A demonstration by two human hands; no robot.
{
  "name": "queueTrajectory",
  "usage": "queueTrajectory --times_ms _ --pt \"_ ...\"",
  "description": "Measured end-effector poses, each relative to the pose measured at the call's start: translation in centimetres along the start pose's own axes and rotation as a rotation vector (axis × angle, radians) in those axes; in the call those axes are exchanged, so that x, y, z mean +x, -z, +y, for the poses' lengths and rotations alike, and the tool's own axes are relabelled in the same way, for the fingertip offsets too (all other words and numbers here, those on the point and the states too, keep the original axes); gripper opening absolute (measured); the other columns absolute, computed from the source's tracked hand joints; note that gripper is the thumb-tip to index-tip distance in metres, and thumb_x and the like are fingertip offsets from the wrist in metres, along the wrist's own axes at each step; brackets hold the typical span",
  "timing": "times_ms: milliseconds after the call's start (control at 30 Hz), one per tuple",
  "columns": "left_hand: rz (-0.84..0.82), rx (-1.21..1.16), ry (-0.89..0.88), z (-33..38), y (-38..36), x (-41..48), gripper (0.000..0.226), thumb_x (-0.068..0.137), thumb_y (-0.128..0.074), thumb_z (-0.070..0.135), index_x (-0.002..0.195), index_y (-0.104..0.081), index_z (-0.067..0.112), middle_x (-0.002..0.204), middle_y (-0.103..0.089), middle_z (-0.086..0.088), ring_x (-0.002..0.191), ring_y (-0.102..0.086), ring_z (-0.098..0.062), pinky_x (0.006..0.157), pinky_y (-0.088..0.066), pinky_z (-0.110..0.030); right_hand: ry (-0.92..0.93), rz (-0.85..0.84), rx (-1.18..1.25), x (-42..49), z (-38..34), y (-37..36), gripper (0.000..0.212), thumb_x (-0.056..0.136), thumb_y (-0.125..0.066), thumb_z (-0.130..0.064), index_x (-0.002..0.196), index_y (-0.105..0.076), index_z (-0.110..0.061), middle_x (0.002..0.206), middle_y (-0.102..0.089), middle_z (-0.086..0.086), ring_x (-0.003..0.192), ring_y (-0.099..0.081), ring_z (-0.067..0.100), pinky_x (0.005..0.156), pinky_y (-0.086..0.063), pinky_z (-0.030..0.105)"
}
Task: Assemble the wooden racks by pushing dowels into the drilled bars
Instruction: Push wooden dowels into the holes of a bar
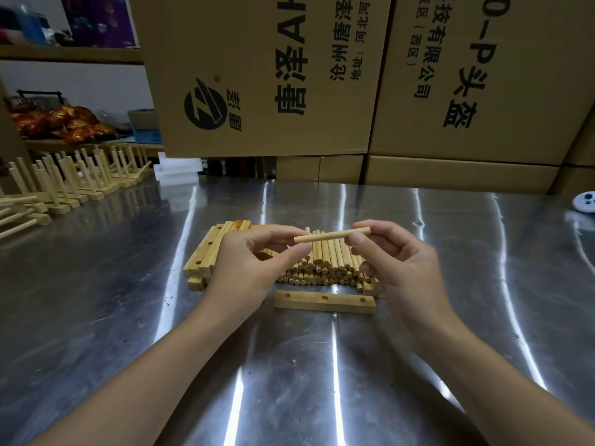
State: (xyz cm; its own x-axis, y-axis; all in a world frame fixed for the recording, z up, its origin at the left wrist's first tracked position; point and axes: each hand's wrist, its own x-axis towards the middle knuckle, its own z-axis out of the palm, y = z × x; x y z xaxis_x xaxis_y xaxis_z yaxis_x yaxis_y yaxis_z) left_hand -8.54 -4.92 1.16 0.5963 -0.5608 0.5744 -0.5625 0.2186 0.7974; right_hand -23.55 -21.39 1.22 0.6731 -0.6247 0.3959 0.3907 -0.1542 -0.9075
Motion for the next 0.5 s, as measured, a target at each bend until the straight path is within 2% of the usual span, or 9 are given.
queueTrajectory --times_ms 133,200,267,333,400,500 --pt "-0.003 -0.162 0.063 -0.6 0.3 0.3 0.02 0.088 -0.084 0.025 0.107 -0.085 0.024 0.098 -0.082 -0.003 0.098 -0.077 -0.023 0.084 -0.06 -0.028 0.016 0.028 0.03 0.2 -0.4 0.2 0.016 0.088 -0.083 -0.017 0.104 -0.083 -0.02 0.094 -0.079 0.007 0.088 -0.072 0.011 0.071 -0.054 0.017" --pt "-0.022 -0.179 0.059 -0.6 0.3 0.3 0.02 0.088 -0.084 0.027 0.108 -0.084 0.026 0.1 -0.082 -0.003 0.1 -0.077 -0.025 0.085 -0.061 -0.029 0.032 0.008 0.016 0.2 -0.6 0.4 0.017 0.086 -0.084 -0.018 0.103 -0.082 -0.019 0.095 -0.08 0.007 0.089 -0.073 0.011 0.072 -0.055 0.017" --pt "-0.059 -0.129 0.039 -0.6 0.3 0.4 0.02 0.088 -0.084 0.027 0.108 -0.084 0.028 0.099 -0.082 0.0 0.097 -0.076 -0.022 0.083 -0.061 -0.028 0.07 -0.053 -0.095 0.3 -0.7 0.6 0.015 0.086 -0.085 -0.023 0.1 -0.082 -0.022 0.095 -0.079 0.006 0.089 -0.074 0.015 0.073 -0.056 0.021" --pt "-0.121 -0.047 0.027 -0.7 0.6 0.5 0.019 0.089 -0.084 0.025 0.107 -0.084 0.031 0.093 -0.08 0.004 0.084 -0.074 -0.014 0.072 -0.059 -0.024 0.105 -0.114 -0.263 0.4 -0.4 0.9 0.008 0.09 -0.084 -0.023 0.097 -0.082 -0.024 0.092 -0.079 0.001 0.088 -0.073 0.018 0.075 -0.057 0.028" --pt "-0.158 0.08 0.018 -0.7 1.1 0.7 0.019 0.088 -0.086 0.024 0.105 -0.085 0.032 0.081 -0.077 0.012 0.065 -0.062 -0.006 0.059 -0.047 -0.016 0.112 -0.162 -0.421 0.6 -0.2 1.3 0.009 0.092 -0.082 -0.023 0.1 -0.083 -0.027 0.09 -0.078 -0.005 0.085 -0.071 0.013 0.076 -0.055 0.029" --pt "-0.224 0.257 -0.005 -0.5 2.1 0.8 0.023 0.086 -0.089 0.029 0.108 -0.082 0.034 0.08 -0.075 0.017 0.056 -0.05 -0.003 0.055 -0.039 -0.012 0.135 -0.229 -0.56 0.7 -0.2 1.6 0.011 0.096 -0.077 -0.025 0.103 -0.083 -0.03 0.09 -0.076 -0.008 0.088 -0.069 0.014 0.075 -0.052 0.034"
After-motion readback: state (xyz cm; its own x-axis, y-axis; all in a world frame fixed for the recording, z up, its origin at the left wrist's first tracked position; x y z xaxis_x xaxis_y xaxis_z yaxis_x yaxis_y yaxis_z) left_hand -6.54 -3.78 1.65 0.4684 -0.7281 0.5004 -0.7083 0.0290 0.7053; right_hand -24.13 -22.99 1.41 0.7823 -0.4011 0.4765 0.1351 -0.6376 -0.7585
